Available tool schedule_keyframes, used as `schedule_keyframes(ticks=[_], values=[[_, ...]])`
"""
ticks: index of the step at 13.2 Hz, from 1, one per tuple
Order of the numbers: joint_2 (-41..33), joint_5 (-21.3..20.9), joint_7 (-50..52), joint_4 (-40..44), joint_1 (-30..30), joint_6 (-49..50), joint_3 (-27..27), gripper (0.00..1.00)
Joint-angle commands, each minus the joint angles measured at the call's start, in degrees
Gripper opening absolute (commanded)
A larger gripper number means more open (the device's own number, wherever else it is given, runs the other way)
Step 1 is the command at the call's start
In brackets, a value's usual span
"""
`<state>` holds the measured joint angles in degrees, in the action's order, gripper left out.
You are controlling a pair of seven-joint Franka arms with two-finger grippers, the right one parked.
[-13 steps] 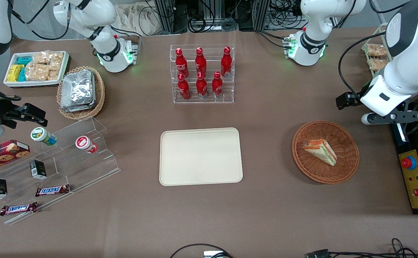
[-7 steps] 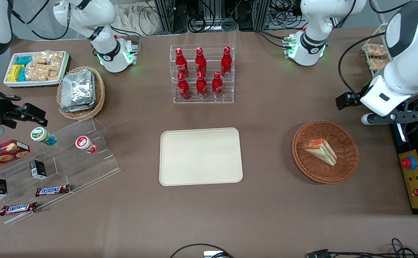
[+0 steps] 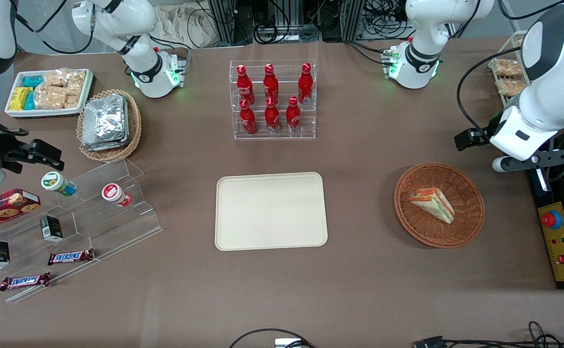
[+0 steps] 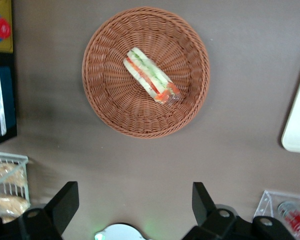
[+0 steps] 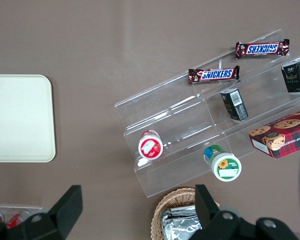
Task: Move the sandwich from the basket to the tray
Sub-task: 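Lower the open left gripper onto the wrapped sandwich and close it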
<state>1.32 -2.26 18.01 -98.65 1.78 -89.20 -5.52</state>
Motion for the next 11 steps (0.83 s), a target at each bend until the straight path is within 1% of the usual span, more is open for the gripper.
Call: schedule_keyframes(ticks=[1,2,3,5,7,10,11], values=[[3.2,1.5,12.1,0.8,0.0,-0.9,0.2,0.98],[5.1,2.8,16.4,1.4,-0.1,-0.8,0.2,0.98],[6.6,3.2,19.2,1.4,-0.1,-0.8,0.2,0.98],[9.2,3.3,24.3,1.4,-0.1,-1.0,0.6,0.98],[11.7,3.5,28.7,1.0,-1.9,-3.9,1.4,1.0],[15.9,4.4,30.2,0.3,-2.7,-7.9,1.6,1.0],[16.7,5.0,30.2,-0.8,-4.0,-10.4,1.6,1.0]])
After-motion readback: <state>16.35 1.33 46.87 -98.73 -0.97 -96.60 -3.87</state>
